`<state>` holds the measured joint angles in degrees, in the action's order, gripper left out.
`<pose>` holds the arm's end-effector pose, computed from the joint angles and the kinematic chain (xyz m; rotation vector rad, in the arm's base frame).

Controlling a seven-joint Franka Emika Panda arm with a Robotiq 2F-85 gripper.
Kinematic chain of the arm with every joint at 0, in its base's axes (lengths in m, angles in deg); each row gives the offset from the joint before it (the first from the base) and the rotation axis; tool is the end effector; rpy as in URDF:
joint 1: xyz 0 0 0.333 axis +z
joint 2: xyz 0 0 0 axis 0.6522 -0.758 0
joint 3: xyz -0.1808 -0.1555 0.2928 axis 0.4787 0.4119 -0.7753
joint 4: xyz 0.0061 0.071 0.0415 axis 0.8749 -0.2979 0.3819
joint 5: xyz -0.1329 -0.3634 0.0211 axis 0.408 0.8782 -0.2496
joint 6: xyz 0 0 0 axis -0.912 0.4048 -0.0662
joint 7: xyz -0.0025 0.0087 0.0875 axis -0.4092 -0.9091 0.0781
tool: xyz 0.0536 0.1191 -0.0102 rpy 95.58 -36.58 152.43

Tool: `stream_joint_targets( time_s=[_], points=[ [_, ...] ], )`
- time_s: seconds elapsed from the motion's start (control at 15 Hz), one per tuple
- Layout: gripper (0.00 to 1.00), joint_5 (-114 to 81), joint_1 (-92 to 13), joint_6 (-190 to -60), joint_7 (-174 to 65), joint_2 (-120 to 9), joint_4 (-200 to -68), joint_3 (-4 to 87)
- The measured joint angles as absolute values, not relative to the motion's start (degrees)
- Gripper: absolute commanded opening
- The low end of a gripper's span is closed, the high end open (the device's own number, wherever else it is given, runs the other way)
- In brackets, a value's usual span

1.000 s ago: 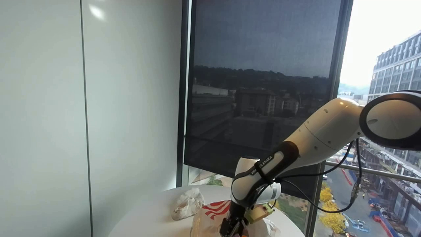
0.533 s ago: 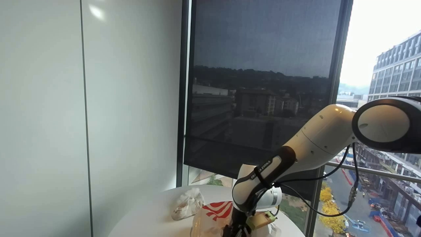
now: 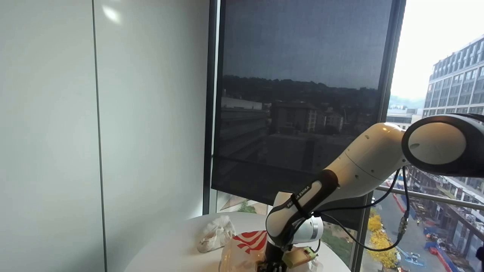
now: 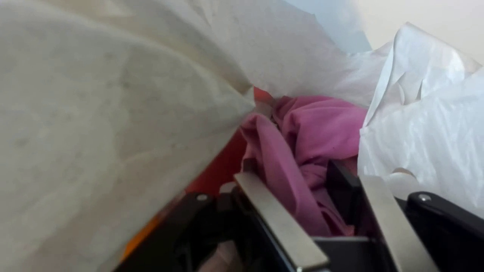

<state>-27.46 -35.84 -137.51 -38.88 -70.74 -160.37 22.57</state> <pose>0.5755 0.1990 0.1966 -2.8870 -0.5398 0.0875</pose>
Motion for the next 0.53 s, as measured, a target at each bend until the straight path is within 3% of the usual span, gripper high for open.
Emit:
stream_joint_targets(
  time_s=[0.2,0.53],
  points=[
    [0.01,-27.62,-35.96,-137.42,-38.89,-70.72,-160.37,22.56],
    [0.02,-28.15,-36.26,-133.21,-39.26,-69.03,-160.24,22.54]
  ],
)
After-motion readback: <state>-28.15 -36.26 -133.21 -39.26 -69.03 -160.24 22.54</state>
